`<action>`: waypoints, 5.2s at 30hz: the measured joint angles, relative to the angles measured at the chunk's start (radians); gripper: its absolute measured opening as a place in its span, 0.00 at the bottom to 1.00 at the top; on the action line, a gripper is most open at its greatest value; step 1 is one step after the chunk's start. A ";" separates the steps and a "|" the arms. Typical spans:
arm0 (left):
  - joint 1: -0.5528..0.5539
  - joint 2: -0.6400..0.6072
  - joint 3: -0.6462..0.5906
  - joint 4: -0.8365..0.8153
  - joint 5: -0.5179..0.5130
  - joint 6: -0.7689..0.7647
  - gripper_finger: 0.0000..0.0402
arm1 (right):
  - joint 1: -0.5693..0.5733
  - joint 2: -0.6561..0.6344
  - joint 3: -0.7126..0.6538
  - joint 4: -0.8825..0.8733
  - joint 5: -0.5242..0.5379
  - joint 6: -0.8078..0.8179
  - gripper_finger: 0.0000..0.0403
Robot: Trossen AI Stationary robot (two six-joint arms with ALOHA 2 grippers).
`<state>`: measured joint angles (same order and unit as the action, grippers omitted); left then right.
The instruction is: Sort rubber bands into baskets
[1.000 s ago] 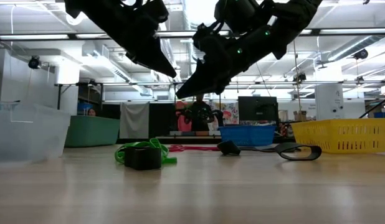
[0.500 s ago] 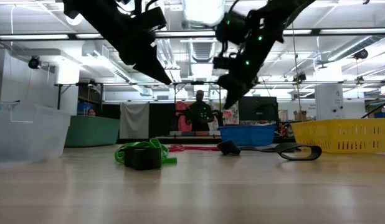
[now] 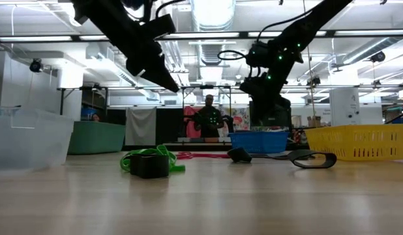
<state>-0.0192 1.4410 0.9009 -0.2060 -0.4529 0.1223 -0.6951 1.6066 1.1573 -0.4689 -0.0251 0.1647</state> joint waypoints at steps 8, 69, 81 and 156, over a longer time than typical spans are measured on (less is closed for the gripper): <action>0.057 0.009 0.000 0.014 0.210 -0.073 0.41 | -0.003 0.000 -0.005 0.006 0.029 0.008 0.25; 0.062 0.253 -0.003 0.119 0.321 -0.101 0.00 | 0.621 -0.176 -0.403 0.661 0.107 -0.110 0.40; 0.033 0.244 -0.001 0.173 0.324 -0.098 0.00 | 0.646 -0.114 -0.403 0.736 0.104 -0.150 0.40; 0.051 0.226 -0.240 0.452 0.374 -0.243 0.29 | 0.675 0.069 -0.302 0.672 0.201 -0.093 0.57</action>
<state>0.0319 1.6669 0.6612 0.2456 -0.0792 -0.1204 -0.0198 1.6759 0.8555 0.2029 0.1758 0.0715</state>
